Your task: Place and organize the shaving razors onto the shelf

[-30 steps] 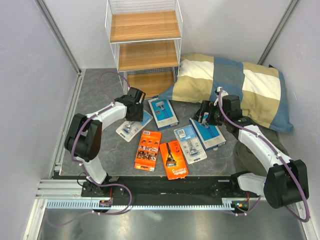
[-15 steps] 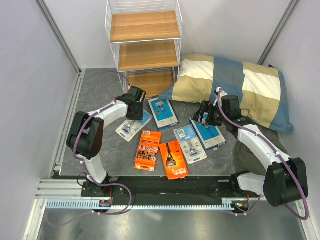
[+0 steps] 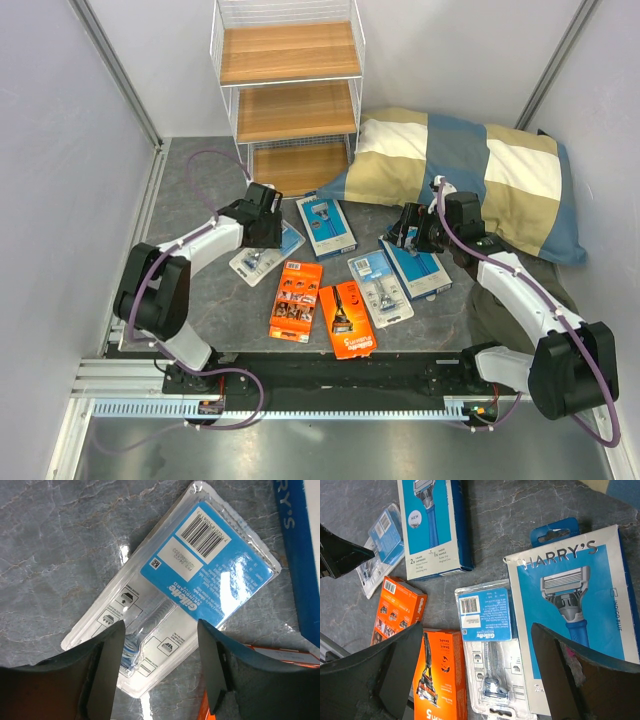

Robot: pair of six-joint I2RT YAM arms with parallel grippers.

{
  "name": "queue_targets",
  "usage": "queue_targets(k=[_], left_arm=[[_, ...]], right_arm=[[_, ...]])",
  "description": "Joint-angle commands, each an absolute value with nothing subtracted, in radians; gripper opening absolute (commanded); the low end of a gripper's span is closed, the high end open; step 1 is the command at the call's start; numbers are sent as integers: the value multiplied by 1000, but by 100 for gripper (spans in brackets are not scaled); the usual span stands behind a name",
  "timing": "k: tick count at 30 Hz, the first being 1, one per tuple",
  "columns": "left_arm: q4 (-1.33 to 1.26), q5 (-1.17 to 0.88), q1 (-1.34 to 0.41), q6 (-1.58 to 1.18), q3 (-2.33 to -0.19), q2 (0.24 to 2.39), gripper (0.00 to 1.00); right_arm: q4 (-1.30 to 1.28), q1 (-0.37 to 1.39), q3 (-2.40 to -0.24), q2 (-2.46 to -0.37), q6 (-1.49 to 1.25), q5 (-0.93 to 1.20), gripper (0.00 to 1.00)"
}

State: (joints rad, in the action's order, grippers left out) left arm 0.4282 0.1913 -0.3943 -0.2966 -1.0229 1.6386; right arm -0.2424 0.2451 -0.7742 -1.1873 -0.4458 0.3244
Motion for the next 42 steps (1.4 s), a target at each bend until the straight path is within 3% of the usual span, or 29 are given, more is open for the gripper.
queue_targets(k=[1,7,19,20,21,23,24,26,42], left_arm=[[357,219,-393,-281,-993,1578,64],[331,209,-393,-273,-962,1597,57],[334,247,-393,-264,-1038,1749,53],[340,247,-393,-265,-1054,1762,50],[348,245,-391,-268,-1060,1779,36],[351,244,-391,-273,-1066,1790,22],[356,244,-391,-275,-1069,1793,10],[365,245,-391,-278,-1060,1793,2],[399,180,-391,-387,-991,1399,2]], right_arm=[[-219,249,-767,-1158,-453,344,98],[-219,249,-767,-1163,-453,345,98],[-212,249,-758,-1169,-453,334,98],[-212,249,-759,-1170,-453,334,98],[-212,249,-761,-1169,-451,334,98],[-213,250,-761,-1172,-451,334,98],[-213,249,-762,-1170,-451,334,98],[-210,250,-762,-1172,-451,334,98],[-210,290,-864,-1184,-402,302,98]])
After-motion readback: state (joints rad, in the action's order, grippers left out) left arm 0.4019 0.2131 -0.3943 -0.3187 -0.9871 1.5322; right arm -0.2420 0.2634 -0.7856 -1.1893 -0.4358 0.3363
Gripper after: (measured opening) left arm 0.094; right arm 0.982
